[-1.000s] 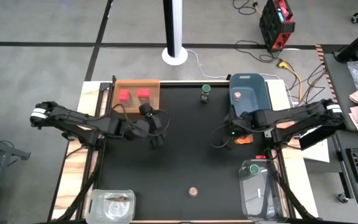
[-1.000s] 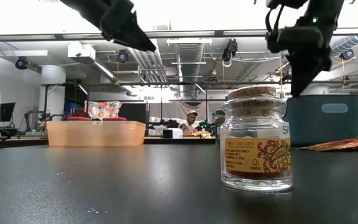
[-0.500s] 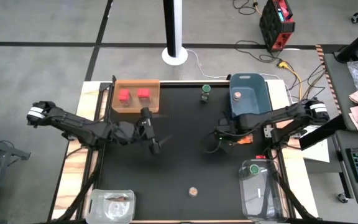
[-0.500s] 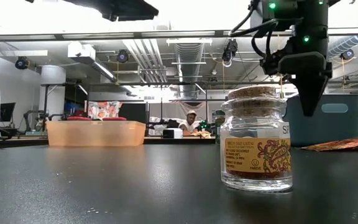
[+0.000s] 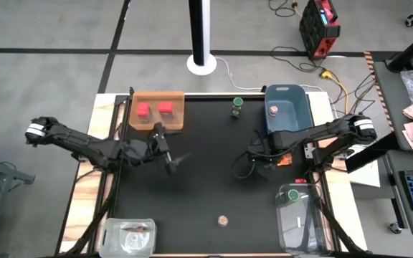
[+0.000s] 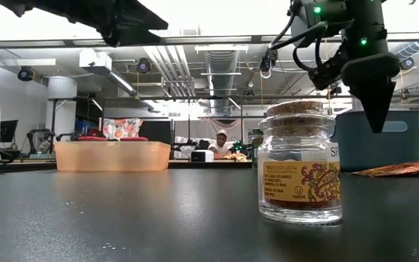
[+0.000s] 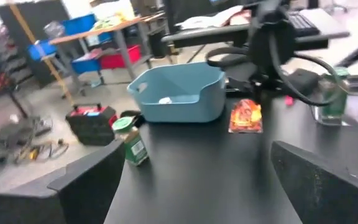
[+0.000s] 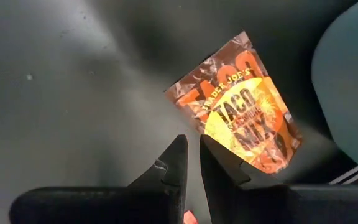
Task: Sort spices by type
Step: Put the orange seasoning bag into the white bin
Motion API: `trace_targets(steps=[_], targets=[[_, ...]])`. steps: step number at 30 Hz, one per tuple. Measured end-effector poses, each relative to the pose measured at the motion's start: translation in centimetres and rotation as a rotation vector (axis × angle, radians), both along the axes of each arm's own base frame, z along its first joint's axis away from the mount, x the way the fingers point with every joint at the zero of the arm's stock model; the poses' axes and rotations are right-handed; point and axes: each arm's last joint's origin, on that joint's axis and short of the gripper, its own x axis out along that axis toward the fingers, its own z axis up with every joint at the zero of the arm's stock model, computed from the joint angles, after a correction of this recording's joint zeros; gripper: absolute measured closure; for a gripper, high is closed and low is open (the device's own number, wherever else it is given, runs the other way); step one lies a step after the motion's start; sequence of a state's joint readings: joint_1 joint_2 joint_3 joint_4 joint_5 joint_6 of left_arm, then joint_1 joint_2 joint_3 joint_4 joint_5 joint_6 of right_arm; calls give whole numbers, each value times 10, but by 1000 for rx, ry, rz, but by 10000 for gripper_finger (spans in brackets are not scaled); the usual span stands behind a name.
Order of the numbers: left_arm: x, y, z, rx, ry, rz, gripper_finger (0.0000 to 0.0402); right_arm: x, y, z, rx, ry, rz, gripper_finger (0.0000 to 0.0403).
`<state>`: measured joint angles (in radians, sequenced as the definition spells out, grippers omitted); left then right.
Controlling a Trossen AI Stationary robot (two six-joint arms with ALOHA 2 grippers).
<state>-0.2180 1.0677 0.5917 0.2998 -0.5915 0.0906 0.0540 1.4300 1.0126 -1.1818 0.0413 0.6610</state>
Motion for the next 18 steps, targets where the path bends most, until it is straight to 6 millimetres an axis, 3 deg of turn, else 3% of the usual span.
trace_targets(steps=[11, 18], targets=[[-1, 2, 12, -27, 50, 85, 15, 0, 1, -1, 16, -6, -18, 369], [2, -2, 13, -112, 189, -73, 26, 0, 4, -1, 21, -7, -48, 369]])
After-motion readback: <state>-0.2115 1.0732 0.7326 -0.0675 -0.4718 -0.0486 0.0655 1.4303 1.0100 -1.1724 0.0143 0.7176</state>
